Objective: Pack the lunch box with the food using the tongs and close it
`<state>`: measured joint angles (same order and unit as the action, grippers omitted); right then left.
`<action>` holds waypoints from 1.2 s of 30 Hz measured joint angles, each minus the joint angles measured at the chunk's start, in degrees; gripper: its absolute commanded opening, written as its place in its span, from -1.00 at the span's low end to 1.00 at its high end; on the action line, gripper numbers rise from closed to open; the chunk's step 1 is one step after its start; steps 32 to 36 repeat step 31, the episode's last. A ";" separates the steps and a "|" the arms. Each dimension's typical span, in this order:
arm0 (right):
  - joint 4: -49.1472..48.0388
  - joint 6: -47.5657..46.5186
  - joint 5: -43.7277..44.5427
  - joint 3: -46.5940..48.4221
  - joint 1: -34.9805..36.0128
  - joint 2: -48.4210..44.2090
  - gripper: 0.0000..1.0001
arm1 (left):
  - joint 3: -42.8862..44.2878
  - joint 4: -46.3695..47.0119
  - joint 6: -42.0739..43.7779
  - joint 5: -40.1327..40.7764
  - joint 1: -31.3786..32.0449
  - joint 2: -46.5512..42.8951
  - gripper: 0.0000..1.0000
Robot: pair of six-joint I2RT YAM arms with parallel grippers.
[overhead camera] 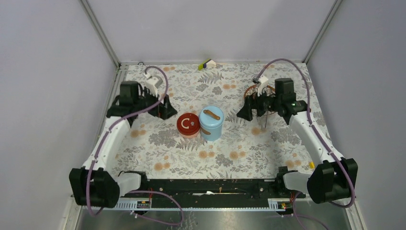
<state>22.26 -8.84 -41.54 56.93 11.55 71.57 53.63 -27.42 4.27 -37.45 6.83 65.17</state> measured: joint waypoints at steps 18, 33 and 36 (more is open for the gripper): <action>11.69 -3.04 -0.17 14.53 -27.87 14.43 0.99 | 20.79 -18.84 6.45 -0.31 -22.16 26.23 0.98; 8.98 -1.29 -0.09 8.20 -31.74 19.06 0.99 | 9.44 -9.77 1.70 8.44 -21.79 20.46 0.98; 8.98 -1.29 -0.09 8.20 -31.74 19.06 0.99 | 9.44 -9.77 1.70 8.44 -21.79 20.46 0.98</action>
